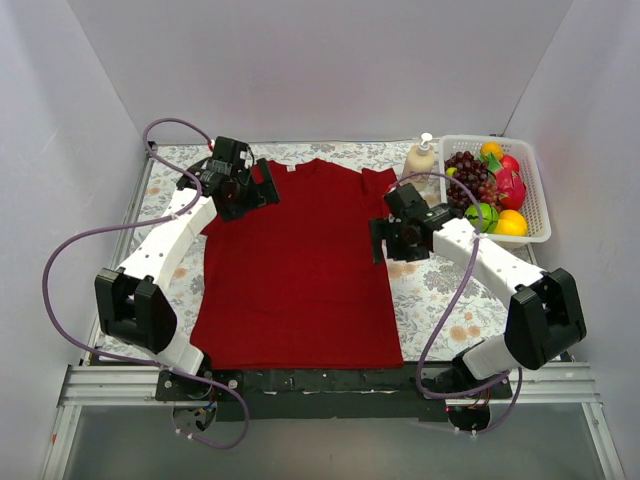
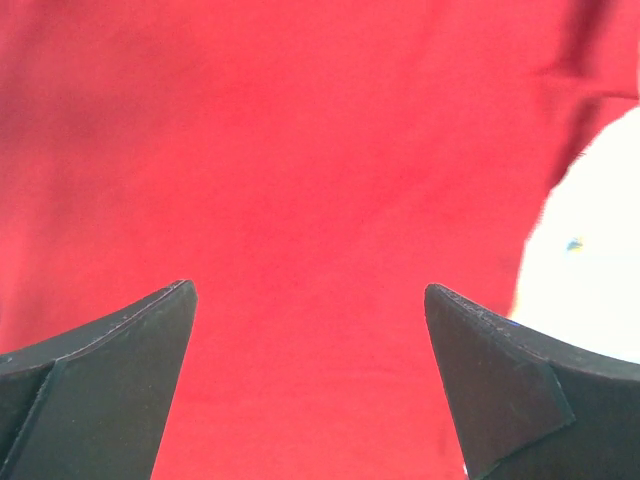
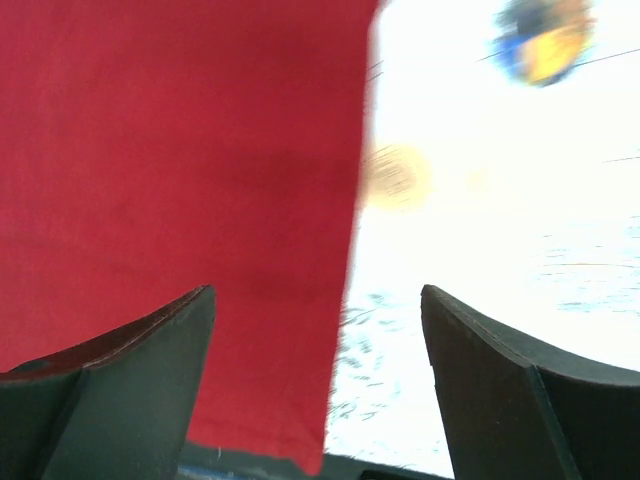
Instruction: Pin the brooch onto the clothing
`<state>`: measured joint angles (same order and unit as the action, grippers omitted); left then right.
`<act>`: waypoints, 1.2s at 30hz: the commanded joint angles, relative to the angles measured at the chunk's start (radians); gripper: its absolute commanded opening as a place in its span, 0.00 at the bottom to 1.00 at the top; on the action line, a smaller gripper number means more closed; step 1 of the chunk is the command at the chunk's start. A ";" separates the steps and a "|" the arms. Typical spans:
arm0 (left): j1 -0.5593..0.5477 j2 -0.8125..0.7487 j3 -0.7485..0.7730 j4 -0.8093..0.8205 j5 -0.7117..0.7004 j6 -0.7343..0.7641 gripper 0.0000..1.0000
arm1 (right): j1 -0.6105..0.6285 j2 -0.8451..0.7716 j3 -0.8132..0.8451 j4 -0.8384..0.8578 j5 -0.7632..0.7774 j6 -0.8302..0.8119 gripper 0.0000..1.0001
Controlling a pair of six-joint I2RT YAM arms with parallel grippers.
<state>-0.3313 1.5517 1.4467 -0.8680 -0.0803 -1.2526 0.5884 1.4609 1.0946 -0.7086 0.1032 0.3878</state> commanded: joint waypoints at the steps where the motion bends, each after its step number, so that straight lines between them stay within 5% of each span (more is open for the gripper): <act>1: -0.003 0.027 0.075 0.096 0.172 0.041 0.98 | -0.081 -0.048 0.093 0.011 0.000 -0.061 0.90; 12: -0.020 0.146 0.112 0.230 0.464 -0.014 0.98 | -0.196 -0.033 0.073 0.041 0.003 -0.096 0.88; 20: -0.087 0.254 0.182 0.274 0.528 -0.050 0.98 | -0.245 0.059 0.079 0.118 0.038 -0.135 0.84; 27: -0.159 0.357 0.228 0.311 0.585 -0.091 0.98 | -0.274 0.203 0.125 0.144 0.053 -0.150 0.66; 36: -0.238 0.458 0.261 0.372 0.642 -0.133 0.98 | -0.303 0.315 0.152 0.196 0.053 -0.138 0.62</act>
<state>-0.5404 2.0045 1.6650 -0.5392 0.5114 -1.3586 0.2977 1.7512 1.2003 -0.5674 0.1467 0.2523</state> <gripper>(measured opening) 0.981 0.626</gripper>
